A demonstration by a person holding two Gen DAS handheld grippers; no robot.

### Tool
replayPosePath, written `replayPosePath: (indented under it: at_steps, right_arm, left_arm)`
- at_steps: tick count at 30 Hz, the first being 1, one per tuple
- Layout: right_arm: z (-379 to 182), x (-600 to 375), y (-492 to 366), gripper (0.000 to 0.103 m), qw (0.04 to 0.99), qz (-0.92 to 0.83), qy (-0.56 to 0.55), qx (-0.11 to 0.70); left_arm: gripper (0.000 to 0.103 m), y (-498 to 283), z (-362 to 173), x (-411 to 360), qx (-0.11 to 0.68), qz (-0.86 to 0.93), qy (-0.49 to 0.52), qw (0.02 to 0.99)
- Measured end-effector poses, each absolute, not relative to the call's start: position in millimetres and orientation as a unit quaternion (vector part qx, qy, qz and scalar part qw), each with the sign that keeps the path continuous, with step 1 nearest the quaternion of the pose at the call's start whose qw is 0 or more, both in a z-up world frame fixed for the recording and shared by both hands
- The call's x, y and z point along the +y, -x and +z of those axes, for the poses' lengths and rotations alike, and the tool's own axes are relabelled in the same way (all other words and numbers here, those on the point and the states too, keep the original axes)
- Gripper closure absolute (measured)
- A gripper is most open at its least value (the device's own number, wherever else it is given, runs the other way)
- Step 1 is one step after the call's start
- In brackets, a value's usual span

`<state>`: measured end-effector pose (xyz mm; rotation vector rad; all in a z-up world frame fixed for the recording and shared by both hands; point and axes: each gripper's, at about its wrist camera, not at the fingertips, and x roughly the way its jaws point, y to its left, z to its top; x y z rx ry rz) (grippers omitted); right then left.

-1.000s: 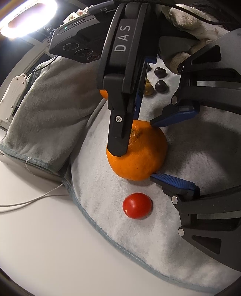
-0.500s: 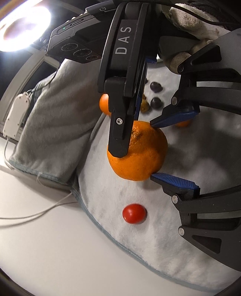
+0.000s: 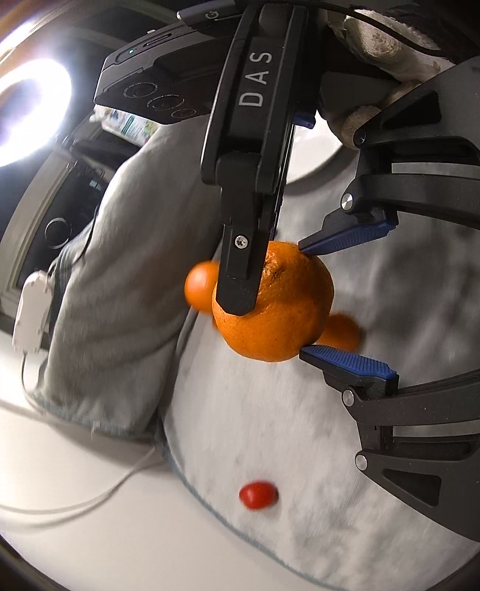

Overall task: Organize fruits
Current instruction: 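Carry the held orange over the white floral plate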

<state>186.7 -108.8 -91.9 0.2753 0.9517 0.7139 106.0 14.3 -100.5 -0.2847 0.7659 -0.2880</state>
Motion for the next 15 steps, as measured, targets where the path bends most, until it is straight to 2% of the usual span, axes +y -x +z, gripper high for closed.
replayPosePath:
  at_steps: [15]
  right_arm:
    - [-78.2,-214.6,-153.9,0.038,0.850,0.259,-0.161,0.429]
  left_arm:
    - [0.053,-105.9,-98.6,-79.4,0.386,-0.223,0.112,0.888]
